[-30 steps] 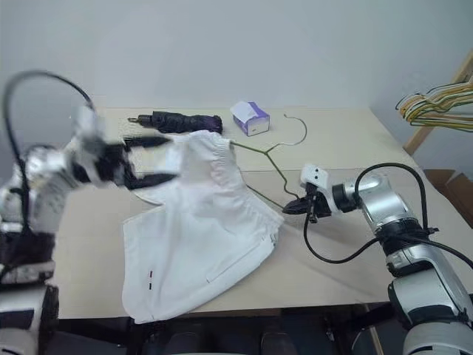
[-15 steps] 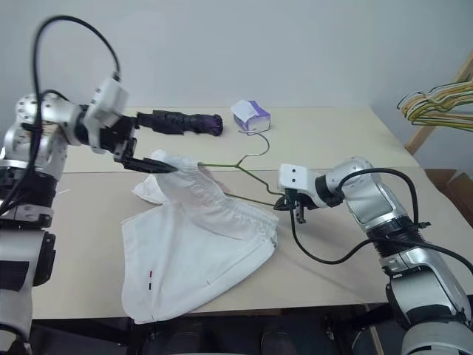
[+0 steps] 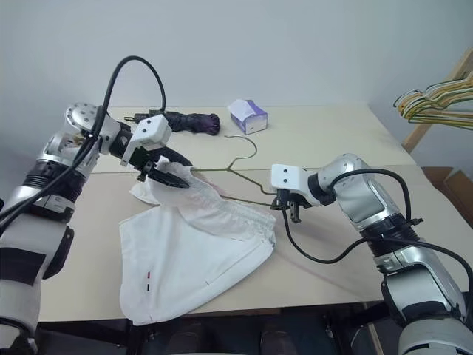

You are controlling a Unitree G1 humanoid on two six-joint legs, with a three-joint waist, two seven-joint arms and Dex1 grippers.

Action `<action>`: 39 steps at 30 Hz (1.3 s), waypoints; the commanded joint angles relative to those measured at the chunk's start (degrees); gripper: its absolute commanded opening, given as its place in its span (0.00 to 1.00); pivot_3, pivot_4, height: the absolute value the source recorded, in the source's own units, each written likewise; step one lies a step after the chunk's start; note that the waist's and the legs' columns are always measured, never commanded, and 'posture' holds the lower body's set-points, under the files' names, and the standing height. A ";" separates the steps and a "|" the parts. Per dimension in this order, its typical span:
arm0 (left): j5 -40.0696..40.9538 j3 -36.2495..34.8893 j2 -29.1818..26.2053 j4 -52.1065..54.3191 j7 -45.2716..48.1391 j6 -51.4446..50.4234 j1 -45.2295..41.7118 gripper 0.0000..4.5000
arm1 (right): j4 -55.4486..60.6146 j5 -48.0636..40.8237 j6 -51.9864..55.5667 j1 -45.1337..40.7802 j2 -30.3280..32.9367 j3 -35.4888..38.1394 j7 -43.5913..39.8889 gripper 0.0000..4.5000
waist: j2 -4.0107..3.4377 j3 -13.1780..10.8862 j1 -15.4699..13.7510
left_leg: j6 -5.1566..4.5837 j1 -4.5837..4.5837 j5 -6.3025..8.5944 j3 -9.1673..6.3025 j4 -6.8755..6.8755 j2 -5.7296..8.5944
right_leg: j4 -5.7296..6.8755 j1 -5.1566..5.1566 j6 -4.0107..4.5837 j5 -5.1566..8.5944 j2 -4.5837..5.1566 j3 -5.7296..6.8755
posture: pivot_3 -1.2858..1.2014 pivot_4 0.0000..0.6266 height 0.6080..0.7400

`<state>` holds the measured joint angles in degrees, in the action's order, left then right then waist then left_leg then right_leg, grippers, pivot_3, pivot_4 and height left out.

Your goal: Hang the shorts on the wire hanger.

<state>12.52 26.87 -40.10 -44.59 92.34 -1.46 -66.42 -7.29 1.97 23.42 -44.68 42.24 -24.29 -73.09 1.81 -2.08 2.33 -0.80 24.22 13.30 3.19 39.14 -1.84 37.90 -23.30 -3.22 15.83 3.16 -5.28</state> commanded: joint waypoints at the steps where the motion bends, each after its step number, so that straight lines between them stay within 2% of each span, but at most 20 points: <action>1: -0.01 0.62 0.27 -1.00 0.16 1.05 -2.34 0.30 | 2.36 0.21 0.21 -1.38 0.34 1.67 -0.04 0.00 | 0.00 0.00 0.20 | 0.00 -0.01 0.00 0.00 0.00 0.00 | 0.02 0.00 0.00 0.00 0.00 0.00 | 0.50 0.00 1.00; 5: 1.00 0.99 0.34 -1.13 0.16 1.60 -2.47 0.01 | 3.13 0.71 1.01 -1.59 0.38 1.65 0.40 0.00 | 0.00 0.00 0.39 | 0.00 -0.02 0.00 -0.01 0.01 -0.01 | 0.05 0.00 0.00 0.00 -0.01 0.00 | 0.50 0.00 1.00; 13: -3.74 -1.64 1.20 -3.58 0.16 7.27 -2.11 0.01 | 3.30 4.14 -8.78 1.75 0.32 2.42 6.08 0.00 | 0.00 0.00 0.45 | 0.00 -0.02 0.00 0.01 0.02 0.00 | 0.06 -0.02 -0.01 0.00 0.00 -0.01 | 0.50 0.00 1.00; 17: -7.03 -3.66 1.74 -6.24 -1.70 9.79 -2.09 0.00 | 4.91 3.05 -2.79 2.16 1.29 5.10 6.76 0.27 | 0.00 0.00 0.48 | 0.00 0.00 0.00 0.01 0.03 0.00 | 0.06 -0.02 0.00 0.00 0.00 -0.01 | 0.50 0.00 1.00; 20: -8.09 -5.97 2.53 -8.27 -4.05 9.84 -2.73 0.00 | 5.92 1.53 1.47 2.51 1.88 9.36 8.94 0.51 | 0.00 0.00 0.45 | 0.00 0.00 0.00 0.00 0.05 0.00 | 0.08 -0.02 0.00 0.00 0.00 -0.01 | 0.49 0.00 1.00; 23: -9.02 -8.15 2.77 -10.51 -5.60 10.14 -3.76 0.00 | 8.37 -2.81 7.97 3.59 2.76 17.30 11.04 0.75 | 0.00 0.00 0.43 | 0.00 0.00 0.00 -0.01 0.06 0.00 | 0.08 -0.02 0.00 0.00 0.00 0.00 | 0.49 0.00 1.00; 28: -10.61 -11.04 3.23 -13.64 -8.26 10.86 -5.14 0.00 | 18.31 -13.36 21.00 10.25 4.92 26.86 9.81 0.75 | 0.01 0.00 0.20 | -0.01 0.05 0.00 -0.04 0.06 0.01 | 0.05 -0.02 -0.01 0.00 0.03 0.03 | 0.49 0.00 1.00; 31: -10.94 -12.50 3.51 -14.49 -8.82 10.78 -5.70 0.00 | 23.45 -17.82 26.91 14.05 4.21 28.72 11.23 0.75 | 0.02 0.01 0.37 | -0.01 0.01 0.00 -0.06 0.06 0.01 | 0.08 0.03 -0.01 0.00 0.02 0.04 | 0.49 0.00 1.00; 35: -11.43 -13.88 3.50 -14.88 -8.38 11.00 -6.26 0.00 | 27.43 -19.48 33.20 19.47 -4.43 25.28 20.24 0.75 | 0.04 0.02 1.18 | -0.01 -0.06 0.00 -0.06 0.08 -0.01 | 0.14 0.05 0.00 0.00 -0.03 -0.01 | 0.49 0.00 1.00; 39: -12.26 -14.63 3.44 -14.87 -7.94 11.43 -6.23 0.00 | 24.57 -18.05 30.49 21.24 -11.05 21.08 26.06 0.75 | 0.03 0.02 1.59 | -0.01 0.02 0.00 -0.07 0.08 0.01 | 0.11 0.01 -0.01 0.01 -0.02 -0.01 | 0.50 0.00 1.00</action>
<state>0.01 13.99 -36.16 -59.56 84.40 8.99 -70.30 17.52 -16.55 56.07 -22.61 31.71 -2.84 -49.31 1.85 -2.07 3.91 -0.81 24.26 13.30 3.11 39.21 -1.82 38.01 -23.30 -3.24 15.84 3.15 -5.29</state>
